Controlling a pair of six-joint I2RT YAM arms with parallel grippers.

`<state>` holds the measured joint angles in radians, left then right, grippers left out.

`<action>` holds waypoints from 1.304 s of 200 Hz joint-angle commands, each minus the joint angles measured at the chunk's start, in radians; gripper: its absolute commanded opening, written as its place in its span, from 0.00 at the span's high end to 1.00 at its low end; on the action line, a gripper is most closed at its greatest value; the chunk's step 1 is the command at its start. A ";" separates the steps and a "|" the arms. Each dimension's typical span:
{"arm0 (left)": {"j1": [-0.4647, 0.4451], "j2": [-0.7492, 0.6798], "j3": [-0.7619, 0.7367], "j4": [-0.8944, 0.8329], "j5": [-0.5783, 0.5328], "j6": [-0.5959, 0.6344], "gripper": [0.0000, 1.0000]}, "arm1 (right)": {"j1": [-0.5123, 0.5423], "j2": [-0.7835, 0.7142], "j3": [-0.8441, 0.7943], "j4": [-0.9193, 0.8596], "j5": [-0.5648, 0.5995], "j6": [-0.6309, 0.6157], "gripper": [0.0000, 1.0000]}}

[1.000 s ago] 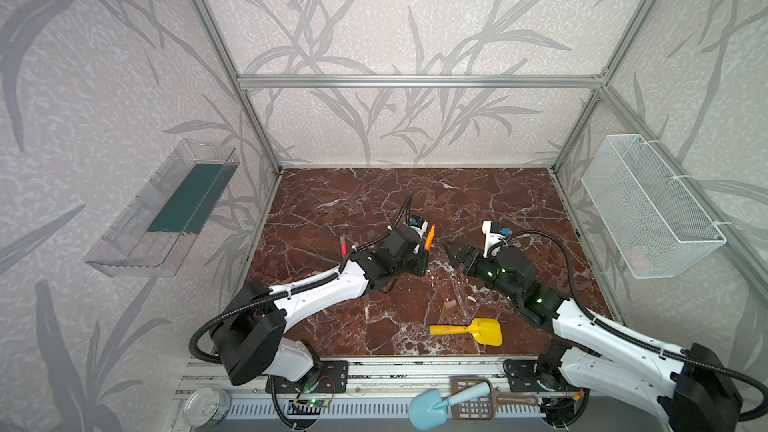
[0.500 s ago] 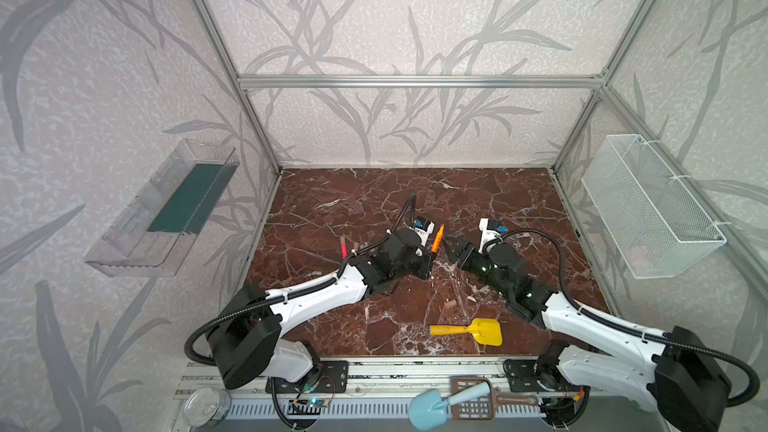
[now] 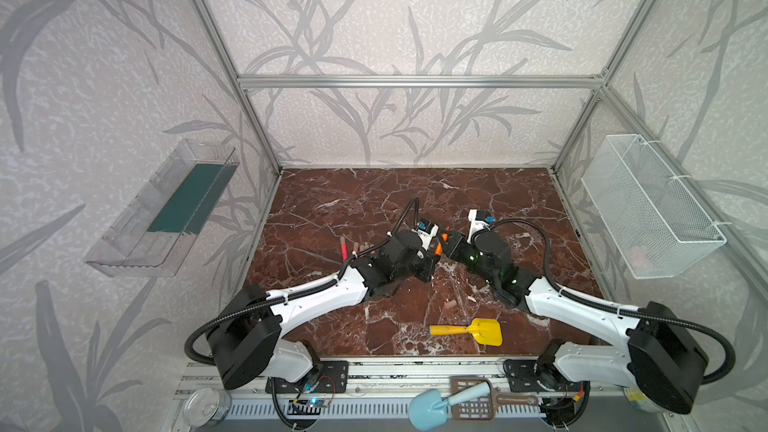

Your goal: Insert the pens into the pen caps

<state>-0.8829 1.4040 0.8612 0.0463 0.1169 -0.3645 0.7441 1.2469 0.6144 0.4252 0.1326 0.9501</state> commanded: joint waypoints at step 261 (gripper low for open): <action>-0.007 -0.061 -0.073 0.113 -0.049 0.023 0.68 | 0.017 -0.025 -0.062 0.161 -0.129 0.159 0.98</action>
<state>-0.8837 1.3628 0.8013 0.1360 0.0849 -0.3565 0.7494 1.2381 0.5686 0.5304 0.0208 1.0863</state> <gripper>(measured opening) 0.321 0.172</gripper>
